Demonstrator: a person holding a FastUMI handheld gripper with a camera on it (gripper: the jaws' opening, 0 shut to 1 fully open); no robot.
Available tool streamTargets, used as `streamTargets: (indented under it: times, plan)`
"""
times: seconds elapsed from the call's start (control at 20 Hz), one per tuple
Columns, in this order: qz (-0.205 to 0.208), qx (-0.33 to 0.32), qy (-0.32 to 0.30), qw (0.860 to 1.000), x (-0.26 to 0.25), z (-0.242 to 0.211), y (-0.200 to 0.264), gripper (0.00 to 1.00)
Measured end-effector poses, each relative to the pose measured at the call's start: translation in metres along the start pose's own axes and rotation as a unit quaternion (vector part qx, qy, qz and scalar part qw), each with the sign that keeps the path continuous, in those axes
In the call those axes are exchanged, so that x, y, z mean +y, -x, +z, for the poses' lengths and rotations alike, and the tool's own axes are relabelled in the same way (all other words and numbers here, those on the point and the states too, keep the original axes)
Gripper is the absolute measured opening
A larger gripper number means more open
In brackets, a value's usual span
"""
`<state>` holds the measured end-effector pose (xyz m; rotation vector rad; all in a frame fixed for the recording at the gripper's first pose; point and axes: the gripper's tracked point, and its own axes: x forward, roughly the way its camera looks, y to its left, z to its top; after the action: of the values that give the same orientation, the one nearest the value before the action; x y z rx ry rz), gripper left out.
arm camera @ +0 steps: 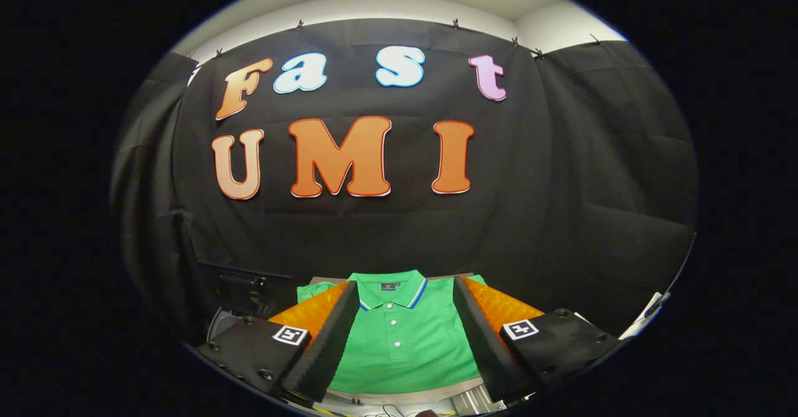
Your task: Put the clothes into the washing machine and then close the washing machine lid.
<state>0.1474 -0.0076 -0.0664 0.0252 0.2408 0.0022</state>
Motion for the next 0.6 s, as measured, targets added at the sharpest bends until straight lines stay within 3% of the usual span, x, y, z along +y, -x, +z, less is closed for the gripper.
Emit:
streamTargets:
  times: [0.3, 0.6]
  plan:
    - [0.004, 0.101, -0.006, 0.995, -0.001, -0.058, -0.076, 0.98]
    - [0.008, 0.193, -0.013, 0.981, 0.001, -0.11, -0.123, 0.99]
